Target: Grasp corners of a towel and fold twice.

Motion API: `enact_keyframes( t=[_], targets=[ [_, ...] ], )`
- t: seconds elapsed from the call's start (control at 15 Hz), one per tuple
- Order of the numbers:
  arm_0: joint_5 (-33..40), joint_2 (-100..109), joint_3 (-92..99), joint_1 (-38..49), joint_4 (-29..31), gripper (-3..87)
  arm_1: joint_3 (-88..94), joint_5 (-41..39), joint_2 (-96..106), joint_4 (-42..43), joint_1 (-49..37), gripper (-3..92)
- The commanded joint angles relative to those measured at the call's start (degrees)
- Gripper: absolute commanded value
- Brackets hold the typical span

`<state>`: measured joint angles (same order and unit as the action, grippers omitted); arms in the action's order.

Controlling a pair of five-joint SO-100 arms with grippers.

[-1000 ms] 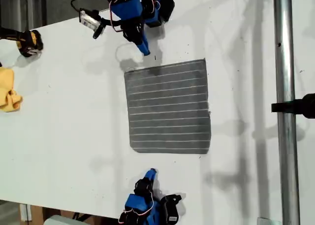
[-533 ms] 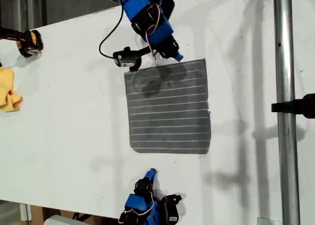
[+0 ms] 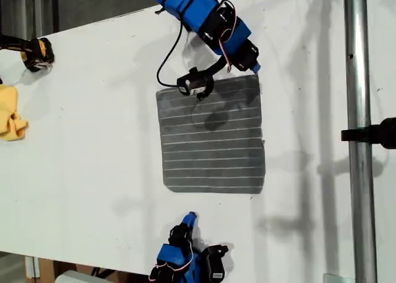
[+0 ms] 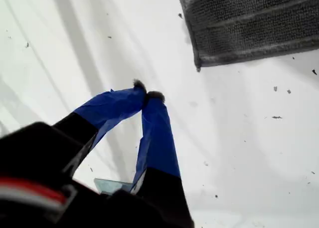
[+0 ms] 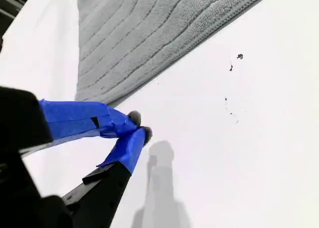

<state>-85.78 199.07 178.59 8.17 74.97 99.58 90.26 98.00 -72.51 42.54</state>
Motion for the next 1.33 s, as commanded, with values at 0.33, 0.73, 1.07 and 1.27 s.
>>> enact_keyframes(
  t=[0.33, 0.73, 1.07, 1.27],
  targets=[
    [0.62, 0.18, 0.00, -0.44, 0.09, -1.1, -4.66, 4.13, 0.00, -4.66, -3.16, 29.2],
    [0.97, 0.18, 0.00, -0.53, 0.09, -1.1, 3.43, 1.58, -0.70, 0.79, -5.19, 43.6],
    [0.88, 0.18, 0.00, -0.62, 0.09, -1.1, 18.28, 3.25, -5.98, 15.73, -6.42, 42.3],
    [0.97, 0.18, 0.00, -0.53, 0.09, -1.1, 20.83, 4.31, -12.57, 23.03, -5.01, 40.3]
  ],
)
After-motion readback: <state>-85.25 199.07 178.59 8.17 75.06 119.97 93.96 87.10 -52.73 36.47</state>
